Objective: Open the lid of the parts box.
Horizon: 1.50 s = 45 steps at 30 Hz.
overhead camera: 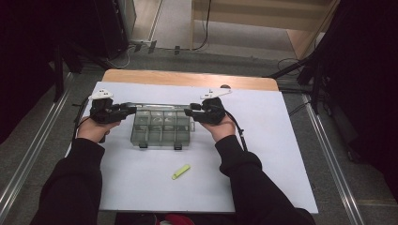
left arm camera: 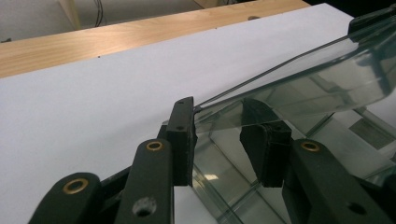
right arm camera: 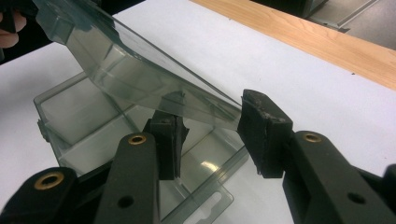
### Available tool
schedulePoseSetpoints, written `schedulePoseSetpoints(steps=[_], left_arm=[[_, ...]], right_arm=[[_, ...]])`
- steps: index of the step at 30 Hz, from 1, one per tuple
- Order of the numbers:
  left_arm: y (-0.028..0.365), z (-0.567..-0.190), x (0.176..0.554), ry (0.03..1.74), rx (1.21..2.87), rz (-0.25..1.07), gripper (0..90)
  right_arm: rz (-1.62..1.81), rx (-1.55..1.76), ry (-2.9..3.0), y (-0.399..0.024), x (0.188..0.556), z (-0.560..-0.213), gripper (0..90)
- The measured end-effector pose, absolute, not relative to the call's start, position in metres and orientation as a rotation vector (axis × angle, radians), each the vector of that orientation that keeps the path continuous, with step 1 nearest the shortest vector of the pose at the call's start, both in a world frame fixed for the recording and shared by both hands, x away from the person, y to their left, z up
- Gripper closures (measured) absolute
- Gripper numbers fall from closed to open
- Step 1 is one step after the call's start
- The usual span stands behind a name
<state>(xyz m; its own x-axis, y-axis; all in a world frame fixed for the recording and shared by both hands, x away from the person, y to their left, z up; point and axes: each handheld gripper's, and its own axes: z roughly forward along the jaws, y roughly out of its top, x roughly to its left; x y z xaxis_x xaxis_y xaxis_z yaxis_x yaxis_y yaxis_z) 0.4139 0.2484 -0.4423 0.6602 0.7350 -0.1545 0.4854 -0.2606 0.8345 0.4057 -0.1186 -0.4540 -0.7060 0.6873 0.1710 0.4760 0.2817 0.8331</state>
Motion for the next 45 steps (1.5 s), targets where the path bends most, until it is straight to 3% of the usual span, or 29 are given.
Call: schedulePoseSetpoints(steps=[45], left_arm=[[0.239, -0.443, 0.437, 1.014, 1.856, 0.383, 63.1]], right_arm=[[1.407, 1.163, 2.195, -0.109, 0.427, -0.459, 62.2]])
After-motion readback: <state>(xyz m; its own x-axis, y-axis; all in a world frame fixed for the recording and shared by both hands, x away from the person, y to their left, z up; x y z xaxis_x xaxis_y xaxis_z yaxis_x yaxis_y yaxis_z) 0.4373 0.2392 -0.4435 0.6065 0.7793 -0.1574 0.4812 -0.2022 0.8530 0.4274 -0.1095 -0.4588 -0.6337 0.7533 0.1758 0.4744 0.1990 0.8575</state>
